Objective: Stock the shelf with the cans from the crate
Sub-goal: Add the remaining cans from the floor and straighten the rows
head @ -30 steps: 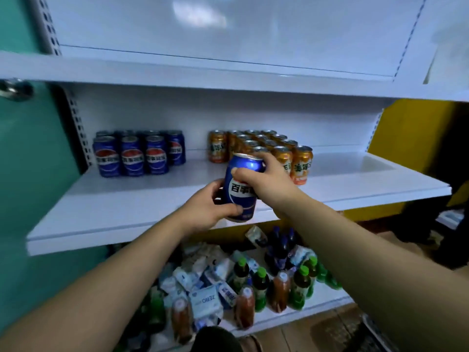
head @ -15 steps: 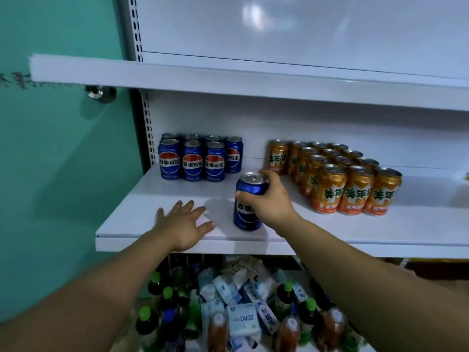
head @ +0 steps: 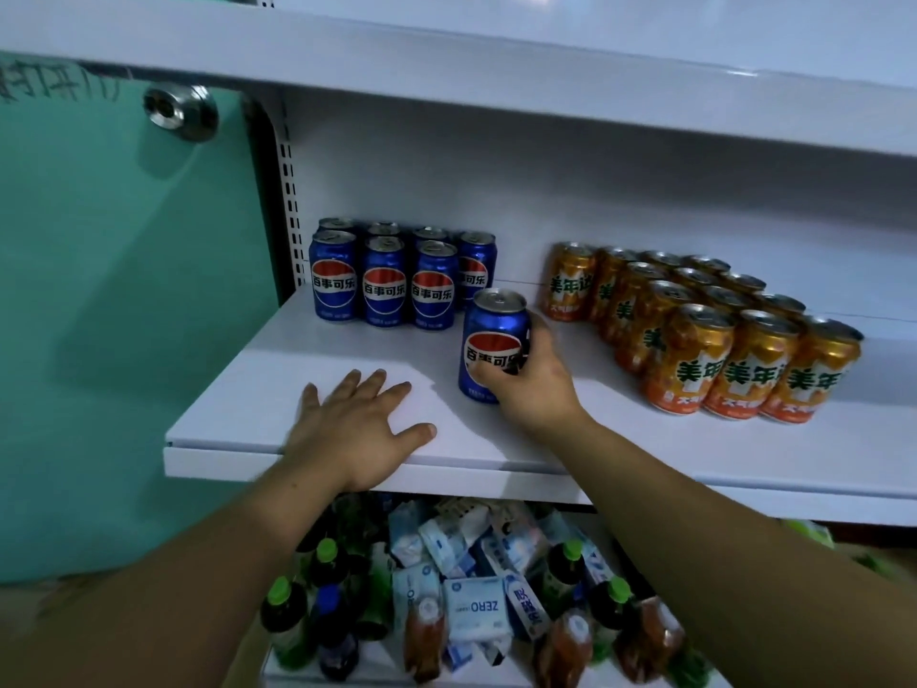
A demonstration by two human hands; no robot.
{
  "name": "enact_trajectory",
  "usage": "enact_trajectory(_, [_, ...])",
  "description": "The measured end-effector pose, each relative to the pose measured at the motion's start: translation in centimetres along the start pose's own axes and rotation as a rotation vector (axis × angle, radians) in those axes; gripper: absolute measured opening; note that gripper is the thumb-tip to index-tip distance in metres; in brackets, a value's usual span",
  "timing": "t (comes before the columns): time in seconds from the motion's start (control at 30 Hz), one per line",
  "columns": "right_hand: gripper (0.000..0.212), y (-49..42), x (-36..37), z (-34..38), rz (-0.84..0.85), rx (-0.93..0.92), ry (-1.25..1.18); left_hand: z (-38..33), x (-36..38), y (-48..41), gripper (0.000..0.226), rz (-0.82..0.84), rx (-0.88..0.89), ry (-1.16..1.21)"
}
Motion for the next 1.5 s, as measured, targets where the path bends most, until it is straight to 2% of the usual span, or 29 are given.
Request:
enact_trajectory(0.1, [0.065,-2.2,0.7,0.1,-0.014,0.004,-0.01,-0.1,0.0,0.0,0.074,-0.012,0.003,0.0])
enact_trajectory(0.53, [0.064,-10.4,2.3,-1.3,-0.071,0.073,0.043,0.0,0.1,0.0,0.074,-0.039,0.008,0.007])
enact_trajectory(0.73, [0.069,-11.9,3.3,-1.8,-0.06,0.049,0.042,0.1,0.2,0.0,0.074,-0.029,0.0,-0.004])
enact_trajectory(1.07, [0.064,-12.9,3.6,-1.7,-0.053,0.05,0.089,0.0,0.2,0.0,0.074,-0.016,-0.007,-0.012])
enact_trajectory(1.17, [0.066,-12.3,3.3,-1.5,-0.011,0.088,0.161,0.0,0.2,0.1,0.074,-0.021,-0.001,-0.003])
enact_trajectory(1.33, [0.082,-9.0,0.8,-0.5,0.068,0.142,0.392,-0.3,0.0,0.3,0.074,-0.026,0.016,0.003])
enact_trajectory(1.5, [0.081,-3.0,-4.9,0.1,0.157,0.167,0.642,-0.7,-0.5,0.2,0.073,0.093,0.024,-0.006])
Point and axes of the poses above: each hand's wrist, its own y-axis away from the middle knuckle, its own x-axis out of the palm, z = x × y, the point moved 6 cm from there along -y, towards the middle knuckle, and after that the axes turned 6 degrees about x, right-handed, at the moved point
